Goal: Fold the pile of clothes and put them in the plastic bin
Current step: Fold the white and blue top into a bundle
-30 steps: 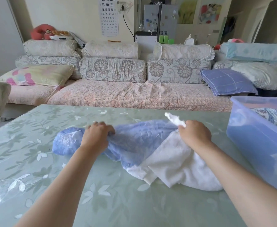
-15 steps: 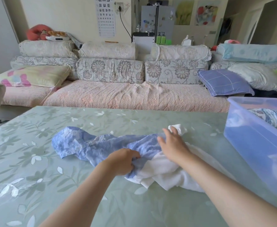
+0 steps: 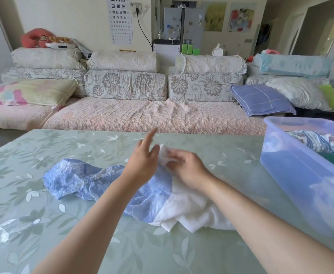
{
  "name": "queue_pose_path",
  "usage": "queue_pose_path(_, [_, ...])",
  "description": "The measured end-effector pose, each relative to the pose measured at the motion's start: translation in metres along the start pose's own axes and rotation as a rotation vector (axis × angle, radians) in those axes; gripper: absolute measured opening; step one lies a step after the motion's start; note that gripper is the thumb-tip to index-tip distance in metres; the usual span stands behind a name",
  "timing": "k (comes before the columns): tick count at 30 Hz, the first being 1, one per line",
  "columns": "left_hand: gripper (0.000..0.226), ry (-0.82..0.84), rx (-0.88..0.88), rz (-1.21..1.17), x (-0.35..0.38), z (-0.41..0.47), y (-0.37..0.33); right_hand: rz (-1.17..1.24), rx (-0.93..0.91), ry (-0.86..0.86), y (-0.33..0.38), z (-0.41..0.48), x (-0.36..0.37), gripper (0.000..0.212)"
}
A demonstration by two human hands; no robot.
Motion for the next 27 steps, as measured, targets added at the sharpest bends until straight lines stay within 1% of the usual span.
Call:
queue_pose_path(1, [0.050,0.010,-0.066,-0.073,-0.003,0.002,0.003,-0.035,0.001,0.135,0.007,-0.008,0.012,0.030])
queue_pose_path(3, [0.055,0.147,-0.202,-0.105,-0.008,-0.003,0.015,-0.060,0.038,0.308,0.015,-0.025,0.029,0.024])
queue_pose_path(5, [0.060,0.321,-0.307,-0.049,-0.015,-0.021,0.029,0.050,0.078,0.451,0.016,-0.038,0.037,0.014])
queue_pose_path(6, [0.062,0.397,-0.319,0.029,-0.021,-0.031,0.033,0.111,0.115,0.513,0.018,-0.041,0.039,0.012])
queue_pose_path(7, [0.061,0.460,-0.309,0.132,-0.027,-0.039,0.036,0.153,0.162,0.514,0.019,-0.041,0.038,0.013])
queue_pose_path(8, [0.056,0.508,-0.285,0.235,-0.033,-0.045,0.037,0.165,0.204,0.444,0.018,-0.037,0.036,0.016])
queue_pose_path(9, [0.048,0.535,-0.265,0.324,-0.040,-0.049,0.036,0.110,0.218,0.317,0.016,-0.032,0.032,0.019])
queue_pose_path(10, [0.038,0.536,-0.260,0.390,-0.049,-0.052,0.032,-0.016,0.195,0.169,0.013,-0.027,0.027,0.020])
queue_pose_path(11, [0.030,0.509,-0.275,0.437,-0.058,-0.052,0.031,-0.187,0.156,0.058,0.011,-0.023,0.022,0.022])
queue_pose_path(12, [0.026,0.484,-0.296,0.487,-0.068,-0.053,0.030,-0.345,0.119,0.028,0.009,-0.022,0.022,0.024])
queue_pose_path(13, [0.026,0.484,-0.317,0.582,-0.080,-0.054,0.032,-0.471,0.102,0.061,0.003,-0.020,0.025,0.026])
queue_pose_path(14, [0.028,0.521,-0.336,0.720,-0.091,-0.055,0.035,-0.555,0.105,0.120,-0.004,-0.019,0.029,0.031])
queue_pose_path(16, [0.029,0.674,-0.412,0.960,-0.113,-0.062,0.048,-0.662,0.130,0.229,-0.014,-0.018,0.039,0.044])
queue_pose_path(18, [0.023,0.802,-0.508,1.039,-0.127,-0.073,0.059,-0.779,0.131,0.292,-0.017,-0.016,0.052,0.057])
queue_pose_path(19, [0.021,0.809,-0.543,1.027,-0.130,-0.076,0.063,-0.841,0.129,0.306,-0.018,-0.014,0.057,0.061])
queue_pose_path(20, [0.020,0.774,-0.549,1.018,-0.131,-0.077,0.062,-0.905,0.117,0.309,-0.017,-0.013,0.061,0.061])
queue_pose_path(21, [0.020,0.694,-0.509,0.999,-0.129,-0.076,0.061,-0.978,0.095,0.301,-0.016,-0.012,0.064,0.059])
queue_pose_path(23, [0.027,0.466,-0.326,0.843,-0.116,-0.070,0.050,-1.129,0.025,0.255,-0.011,-0.012,0.069,0.045])
queue_pose_path(24, [0.032,0.378,-0.212,0.719,-0.106,-0.069,0.041,-1.196,-0.002,0.234,-0.010,-0.012,0.070,0.038])
queue_pose_path(25, [0.037,0.331,-0.118,0.626,-0.094,-0.070,0.031,-1.250,-0.017,0.221,-0.008,-0.013,0.070,0.032])
queue_pose_path(26, [0.043,0.334,-0.063,0.597,-0.080,-0.071,0.022,-1.280,-0.029,0.209,-0.006,-0.013,0.070,0.027])
queue_pose_path(27, [0.052,0.382,-0.057,0.637,-0.065,-0.073,0.022,-1.283,-0.041,0.195,-0.005,-0.014,0.069,0.021])
Point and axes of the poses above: each hand's wrist, its own z-axis towards the middle knuckle, its own x-axis out of the palm, y = z × x, the point moved 4 cm from there along z, towards the middle knuckle, and after that the axes turned 7 degrees about x, right-handed, at the moved point
